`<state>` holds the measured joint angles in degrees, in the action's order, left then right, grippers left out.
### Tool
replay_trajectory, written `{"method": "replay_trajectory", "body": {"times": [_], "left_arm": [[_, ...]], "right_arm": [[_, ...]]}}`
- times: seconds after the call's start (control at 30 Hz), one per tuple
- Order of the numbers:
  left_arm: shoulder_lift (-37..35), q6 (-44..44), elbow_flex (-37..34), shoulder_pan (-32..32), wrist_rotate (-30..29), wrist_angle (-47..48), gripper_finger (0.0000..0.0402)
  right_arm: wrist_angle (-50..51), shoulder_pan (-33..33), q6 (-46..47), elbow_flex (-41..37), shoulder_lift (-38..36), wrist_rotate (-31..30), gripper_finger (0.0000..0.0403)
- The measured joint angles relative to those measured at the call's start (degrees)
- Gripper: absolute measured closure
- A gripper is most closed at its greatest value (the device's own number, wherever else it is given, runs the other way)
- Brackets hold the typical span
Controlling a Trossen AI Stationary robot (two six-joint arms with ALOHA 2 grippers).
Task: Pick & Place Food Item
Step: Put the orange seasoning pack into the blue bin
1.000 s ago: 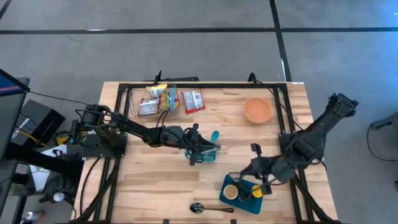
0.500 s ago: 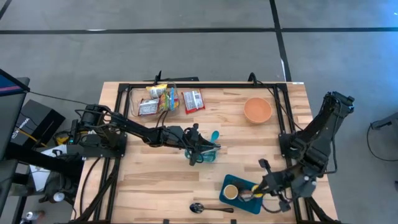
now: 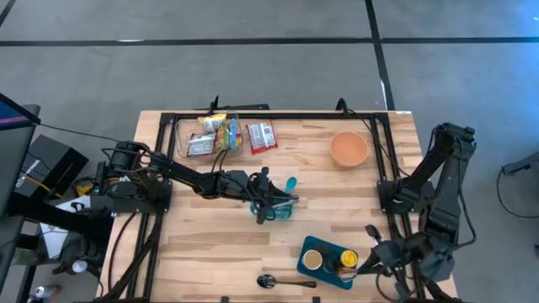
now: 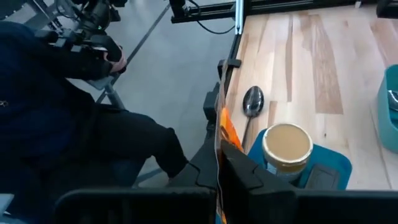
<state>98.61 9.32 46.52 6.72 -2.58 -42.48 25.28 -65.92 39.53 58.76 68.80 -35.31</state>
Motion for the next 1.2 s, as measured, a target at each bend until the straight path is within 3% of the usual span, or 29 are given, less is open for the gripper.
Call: {"method": "replay_trajectory", "body": {"times": [0.53,1.2], "left_arm": [[0.02,0.0,0.0,0.0,-0.01,0.0,0.0334],[0.02,0.0,0.0,0.0,-0.01,0.0,0.0334]], "right_arm": [[-0.48,-1.59,9.81,-0.04,12.03,-1.72,0.0403],[1.09,-1.61,11.54,-0.04,16.7,-3.09,0.0403]]}}
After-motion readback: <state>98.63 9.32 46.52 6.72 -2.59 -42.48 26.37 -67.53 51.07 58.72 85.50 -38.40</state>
